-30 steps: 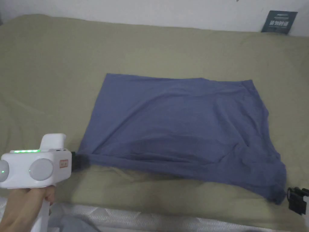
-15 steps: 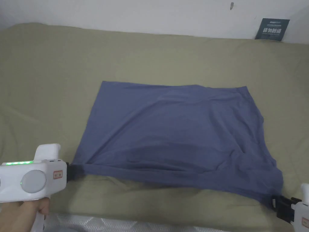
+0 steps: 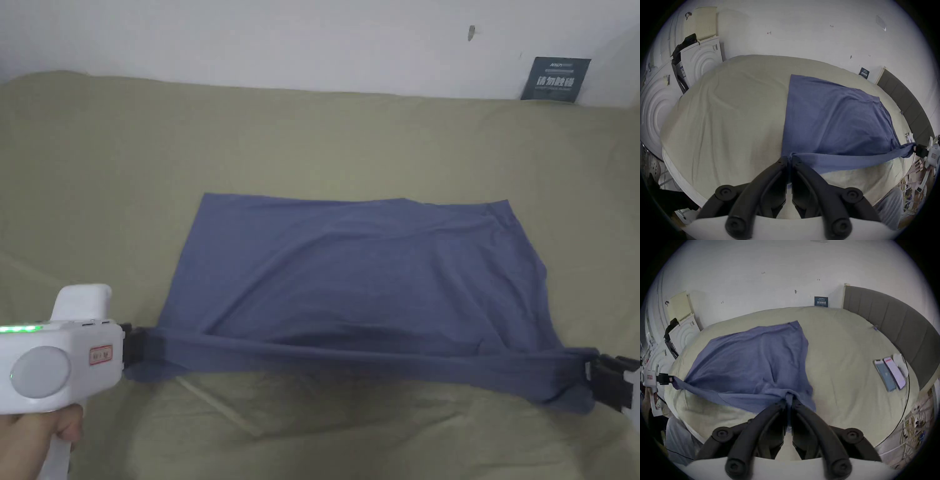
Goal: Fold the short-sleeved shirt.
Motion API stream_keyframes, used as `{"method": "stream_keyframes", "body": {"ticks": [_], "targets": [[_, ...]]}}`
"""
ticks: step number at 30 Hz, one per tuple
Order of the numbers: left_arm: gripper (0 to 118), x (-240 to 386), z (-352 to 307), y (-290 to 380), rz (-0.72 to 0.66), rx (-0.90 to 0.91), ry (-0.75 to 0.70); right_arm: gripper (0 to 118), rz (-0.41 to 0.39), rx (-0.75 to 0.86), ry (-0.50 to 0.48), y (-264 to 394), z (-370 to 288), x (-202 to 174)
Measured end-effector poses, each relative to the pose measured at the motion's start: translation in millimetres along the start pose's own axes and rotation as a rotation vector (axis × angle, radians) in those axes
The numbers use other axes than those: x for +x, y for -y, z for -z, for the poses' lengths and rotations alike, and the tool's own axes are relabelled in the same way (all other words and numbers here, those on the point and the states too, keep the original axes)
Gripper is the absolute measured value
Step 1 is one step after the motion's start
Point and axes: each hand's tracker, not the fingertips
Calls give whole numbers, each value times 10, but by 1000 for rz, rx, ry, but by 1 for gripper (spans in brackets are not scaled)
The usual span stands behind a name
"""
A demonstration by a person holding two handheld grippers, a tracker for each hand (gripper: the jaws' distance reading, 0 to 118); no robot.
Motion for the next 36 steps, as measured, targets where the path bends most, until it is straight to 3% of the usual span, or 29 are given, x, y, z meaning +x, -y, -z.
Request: {"method": "stream_keyframes", "body": {"ticks": [8, 17, 25, 26, 27, 28, 29, 36], "targets": [[6, 111, 440, -534, 22, -6, -15, 9, -61, -27, 31, -576, 548, -123], [6, 163, 1063, -674, 10, -97, -50, 9, -136, -121, 76, -789, 1337, -172], [6, 220, 1283, -670, 23, -132, -70, 10, -129, -170, 90, -778, 1631, -156], [18, 219, 1281, -659, 23, -131, -72, 25, -132, -176, 87, -754, 1640, -153], [43, 216, 1270, -654, 19, -127, -76, 55, -131, -175, 88, -729, 1629, -153], [80, 214, 1253, -651, 21, -126, -86, 92, -129, -174, 96, -738, 1605, -135], [118, 193, 1233, -649, 19, -130, -97, 114, -116, -179, 102, -741, 1573, -105], [109, -21, 630, -565, -29, -1, -91, 113, 16, 1, 93, -584, 845, 37]]}}
